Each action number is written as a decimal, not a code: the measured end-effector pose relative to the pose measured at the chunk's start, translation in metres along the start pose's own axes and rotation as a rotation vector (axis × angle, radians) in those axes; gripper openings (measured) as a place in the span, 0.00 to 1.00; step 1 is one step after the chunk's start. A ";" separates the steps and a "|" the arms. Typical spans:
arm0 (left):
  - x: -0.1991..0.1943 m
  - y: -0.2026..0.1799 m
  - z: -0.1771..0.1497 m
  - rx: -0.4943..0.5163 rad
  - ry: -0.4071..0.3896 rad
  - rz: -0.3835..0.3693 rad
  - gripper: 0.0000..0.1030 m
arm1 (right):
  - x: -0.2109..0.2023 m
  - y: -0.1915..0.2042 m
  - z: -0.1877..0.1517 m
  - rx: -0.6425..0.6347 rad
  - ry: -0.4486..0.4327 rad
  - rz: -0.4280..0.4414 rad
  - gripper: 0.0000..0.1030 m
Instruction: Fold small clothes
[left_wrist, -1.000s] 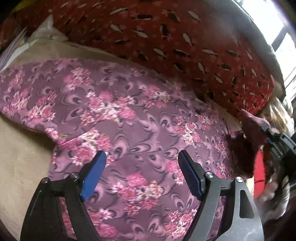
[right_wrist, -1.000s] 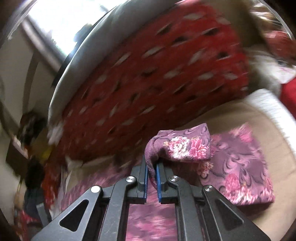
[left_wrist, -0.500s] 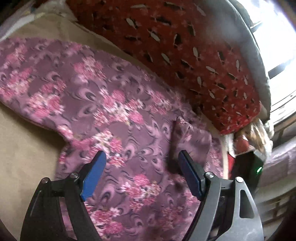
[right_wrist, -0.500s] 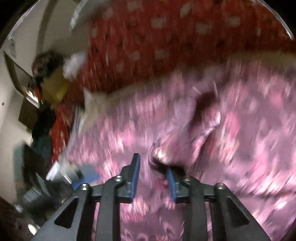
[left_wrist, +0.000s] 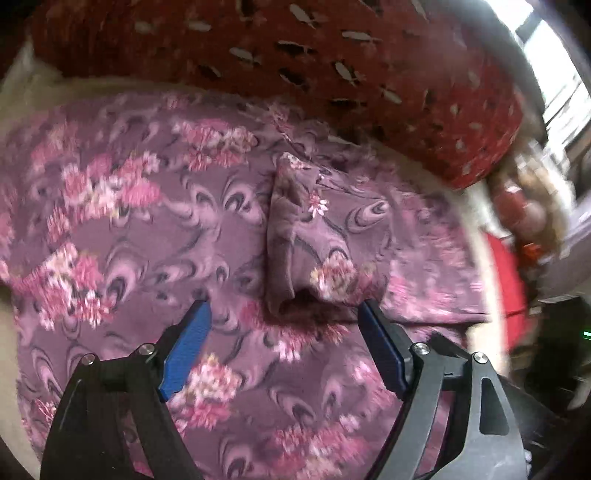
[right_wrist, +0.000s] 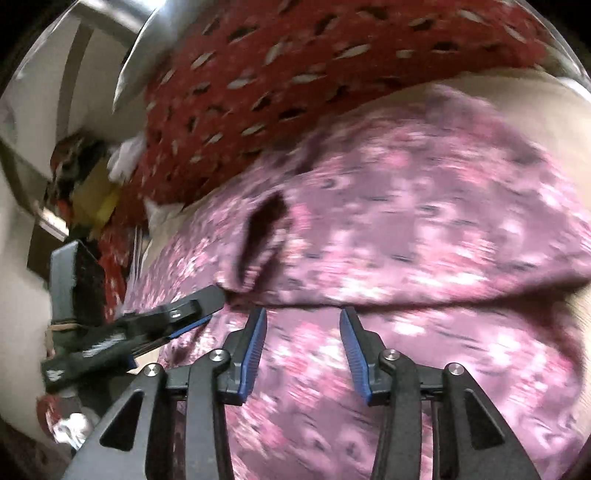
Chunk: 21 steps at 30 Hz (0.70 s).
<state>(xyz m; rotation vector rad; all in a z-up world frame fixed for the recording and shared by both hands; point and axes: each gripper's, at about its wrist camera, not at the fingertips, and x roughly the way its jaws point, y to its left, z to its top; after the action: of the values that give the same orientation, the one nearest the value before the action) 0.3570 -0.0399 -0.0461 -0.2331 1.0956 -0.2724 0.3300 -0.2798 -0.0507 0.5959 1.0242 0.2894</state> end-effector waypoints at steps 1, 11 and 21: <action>0.003 -0.008 0.001 0.018 -0.018 0.041 0.79 | -0.005 -0.006 -0.002 0.013 -0.006 0.002 0.43; -0.011 0.033 0.029 -0.221 -0.091 0.177 0.01 | -0.067 -0.049 0.004 0.078 -0.143 -0.041 0.43; -0.027 0.135 0.001 -0.564 -0.065 -0.115 0.11 | -0.080 -0.106 0.024 0.254 -0.284 -0.148 0.48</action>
<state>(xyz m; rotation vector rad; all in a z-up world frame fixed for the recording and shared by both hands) 0.3599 0.0965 -0.0664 -0.8040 1.0781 -0.0508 0.3055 -0.4124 -0.0465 0.7617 0.8293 -0.0576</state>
